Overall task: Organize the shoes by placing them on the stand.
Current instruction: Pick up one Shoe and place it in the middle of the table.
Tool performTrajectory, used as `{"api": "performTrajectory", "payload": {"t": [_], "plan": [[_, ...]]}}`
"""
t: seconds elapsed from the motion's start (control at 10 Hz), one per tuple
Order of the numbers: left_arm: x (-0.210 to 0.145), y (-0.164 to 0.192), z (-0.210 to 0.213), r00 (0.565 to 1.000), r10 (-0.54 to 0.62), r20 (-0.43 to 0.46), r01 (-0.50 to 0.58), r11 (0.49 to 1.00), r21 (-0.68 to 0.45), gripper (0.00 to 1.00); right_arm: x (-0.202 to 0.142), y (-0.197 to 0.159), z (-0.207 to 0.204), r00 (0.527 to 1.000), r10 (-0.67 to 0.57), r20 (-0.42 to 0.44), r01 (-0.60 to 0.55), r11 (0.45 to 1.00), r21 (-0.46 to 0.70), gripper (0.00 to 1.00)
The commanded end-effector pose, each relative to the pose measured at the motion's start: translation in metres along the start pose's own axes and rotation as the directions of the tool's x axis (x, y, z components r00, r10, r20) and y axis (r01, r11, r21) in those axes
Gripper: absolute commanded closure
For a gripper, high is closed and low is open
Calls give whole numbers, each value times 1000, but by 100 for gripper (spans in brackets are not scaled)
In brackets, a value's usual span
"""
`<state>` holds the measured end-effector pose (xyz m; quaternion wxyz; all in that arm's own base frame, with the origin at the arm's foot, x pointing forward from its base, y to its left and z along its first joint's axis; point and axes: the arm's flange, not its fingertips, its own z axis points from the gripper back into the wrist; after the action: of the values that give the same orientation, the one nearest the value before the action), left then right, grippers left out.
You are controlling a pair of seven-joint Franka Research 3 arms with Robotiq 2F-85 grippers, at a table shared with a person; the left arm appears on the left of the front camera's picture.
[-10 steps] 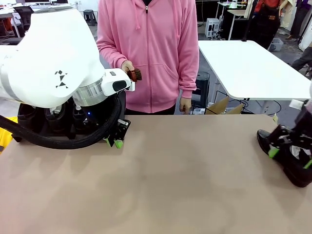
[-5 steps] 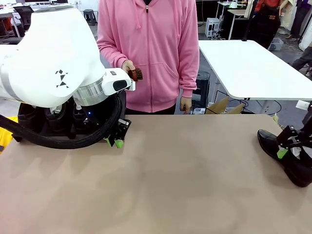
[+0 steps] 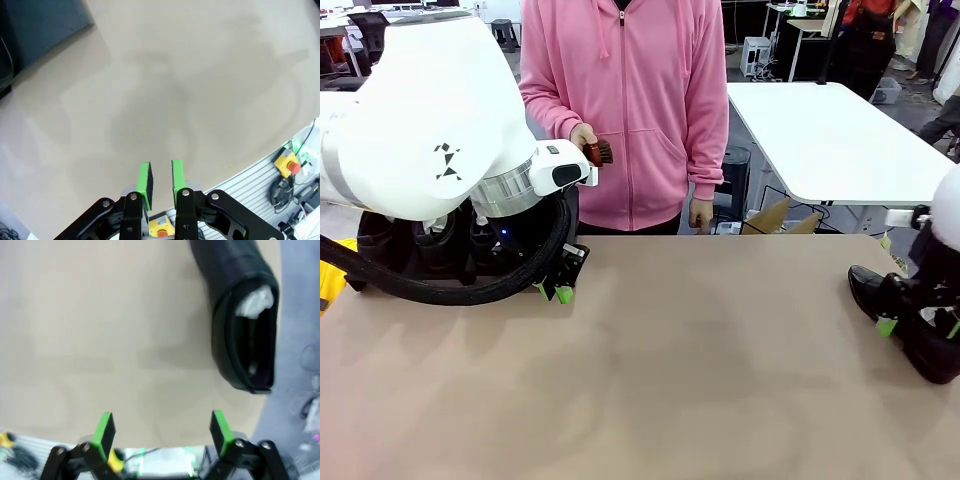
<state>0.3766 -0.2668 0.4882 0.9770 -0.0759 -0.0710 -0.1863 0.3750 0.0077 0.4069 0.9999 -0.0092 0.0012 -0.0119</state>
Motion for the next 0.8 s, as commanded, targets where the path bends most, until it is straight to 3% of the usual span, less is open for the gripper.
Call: {"api": "performTrajectory", "payload": {"t": [0.0, 0.3, 0.7], "plan": [[0, 2, 3, 1000, -8, -2, 8, 1000, 8, 75, 7, 2, -14, 995, 60, 80, -58, 998, -27, 0], [0, 2, 3, 1000, -8, -2, 8, 1000, 8, 75, 5, -5, -29, 993, 58, 103, -56, 998, -25, 0], [0, 2, 3, 1000, -8, -2, 8, 1000, 8, 75, 21, -19, -32, 995, 72, 66, -73, 997, 13, 0]]}}
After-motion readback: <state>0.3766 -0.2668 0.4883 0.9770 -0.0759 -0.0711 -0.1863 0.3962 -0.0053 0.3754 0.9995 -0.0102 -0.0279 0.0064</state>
